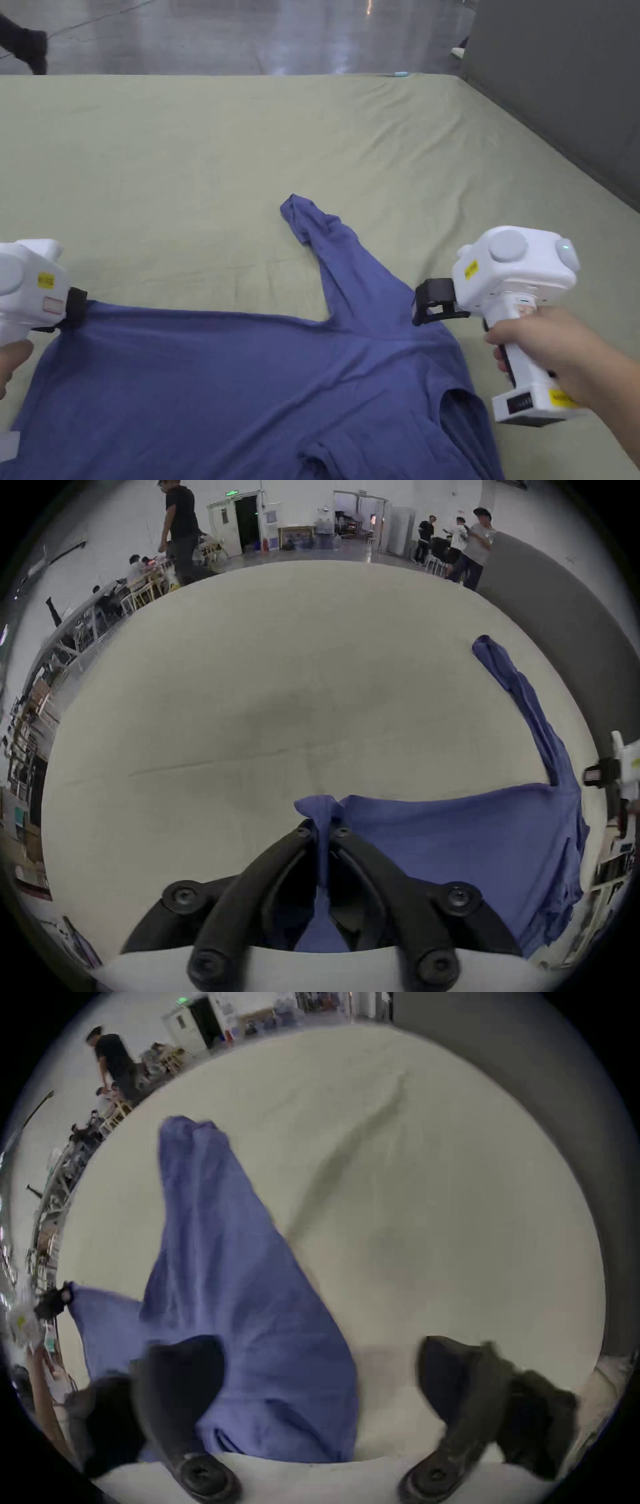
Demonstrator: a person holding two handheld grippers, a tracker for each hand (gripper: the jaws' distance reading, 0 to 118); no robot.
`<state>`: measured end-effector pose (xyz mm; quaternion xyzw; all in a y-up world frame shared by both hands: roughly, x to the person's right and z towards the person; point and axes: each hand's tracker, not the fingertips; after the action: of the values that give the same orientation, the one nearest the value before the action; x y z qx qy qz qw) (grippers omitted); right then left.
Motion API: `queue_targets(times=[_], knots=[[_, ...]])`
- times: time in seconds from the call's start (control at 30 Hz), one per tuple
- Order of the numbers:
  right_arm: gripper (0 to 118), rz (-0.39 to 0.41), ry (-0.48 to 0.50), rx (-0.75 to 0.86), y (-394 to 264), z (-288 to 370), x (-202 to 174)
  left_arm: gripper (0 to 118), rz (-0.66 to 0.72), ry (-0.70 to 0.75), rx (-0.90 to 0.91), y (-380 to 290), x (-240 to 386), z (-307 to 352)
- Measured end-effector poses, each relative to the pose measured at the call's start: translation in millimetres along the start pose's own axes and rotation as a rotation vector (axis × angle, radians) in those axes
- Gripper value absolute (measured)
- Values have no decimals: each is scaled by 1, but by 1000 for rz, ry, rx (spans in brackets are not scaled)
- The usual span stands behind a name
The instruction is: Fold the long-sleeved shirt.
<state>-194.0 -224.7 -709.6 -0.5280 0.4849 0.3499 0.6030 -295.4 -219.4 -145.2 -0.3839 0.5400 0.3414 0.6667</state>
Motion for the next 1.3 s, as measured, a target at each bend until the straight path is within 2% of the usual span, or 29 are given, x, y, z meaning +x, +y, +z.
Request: queue_targets(times=[0.03,0.07,0.1,0.13,0.17,0.27,0.43,0.57,0.73,0.8,0.97,1.1,1.17,1.3], knots=[[30,-20,-1,-17,0,-5,0,0,-4,1,5,1,-1,2],[12,-11,4,-46,-2,-10,-6,0,-13,3,8,2,-2,5],[11,20,-5,-81,-7,-13,-12,0,-19,4,10,-9,15,25],[8,34,-24,-45,-11,-9,-17,0,-27,9,16,-9,16,28],[0,65,-76,-8,-13,-4,-23,0,-32,10,17,-10,18,32],[0,158,-84,-29,-23,0,-37,0,-50,10,29,-7,17,38],[0,220,-65,73,-40,56,-44,0,-22,-27,52,2,1,67],[0,326,-63,198,-42,141,-47,0,-19,-56,121,-2,-5,140],[0,457,-126,381,-34,251,-68,0,-36,-79,213,33,-19,236],[0,523,-192,481,-26,301,-83,0,-28,-76,268,49,-21,277],[0,514,-224,651,26,408,-114,0,11,-39,412,111,-30,369],[0,518,-316,762,70,477,-155,0,30,-18,525,165,-37,421],[0,503,-339,807,91,509,-177,0,31,-4,558,196,-38,445],[0,411,-360,915,128,562,-200,0,94,-1,656,238,-45,485]])
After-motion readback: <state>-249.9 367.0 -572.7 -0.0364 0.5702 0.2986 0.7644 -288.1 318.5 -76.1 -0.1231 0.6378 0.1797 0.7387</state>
